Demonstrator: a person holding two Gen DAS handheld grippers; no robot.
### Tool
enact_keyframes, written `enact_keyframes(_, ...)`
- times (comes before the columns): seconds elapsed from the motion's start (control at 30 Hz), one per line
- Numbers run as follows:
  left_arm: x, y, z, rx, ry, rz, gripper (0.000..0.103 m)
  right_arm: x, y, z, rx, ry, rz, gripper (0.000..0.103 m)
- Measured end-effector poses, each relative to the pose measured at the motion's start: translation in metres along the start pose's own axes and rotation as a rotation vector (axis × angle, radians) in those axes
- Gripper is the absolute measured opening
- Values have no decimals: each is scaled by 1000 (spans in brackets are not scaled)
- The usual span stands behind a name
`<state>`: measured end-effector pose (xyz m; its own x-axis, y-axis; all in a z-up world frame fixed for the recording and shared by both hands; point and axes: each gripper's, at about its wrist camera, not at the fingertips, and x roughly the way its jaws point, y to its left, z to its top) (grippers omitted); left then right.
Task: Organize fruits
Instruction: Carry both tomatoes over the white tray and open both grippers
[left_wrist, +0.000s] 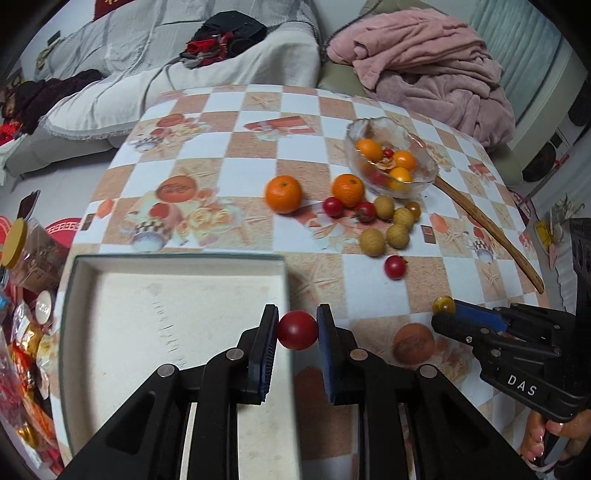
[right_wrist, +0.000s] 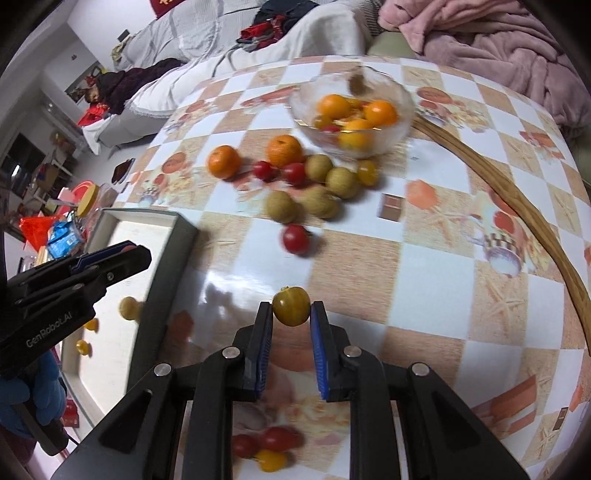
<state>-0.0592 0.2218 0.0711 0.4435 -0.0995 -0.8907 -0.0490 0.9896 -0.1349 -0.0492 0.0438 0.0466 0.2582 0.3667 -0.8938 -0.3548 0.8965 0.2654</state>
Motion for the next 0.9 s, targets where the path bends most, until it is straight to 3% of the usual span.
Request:
enact_keyframes(0.53,-22,102,-39,-119,2,118,23,25,111,19,-144,26,74,23)
enact_keyframes(0.9,-7,127,-47,-122,33,160,23,59,148,26,-171,88,72,23)
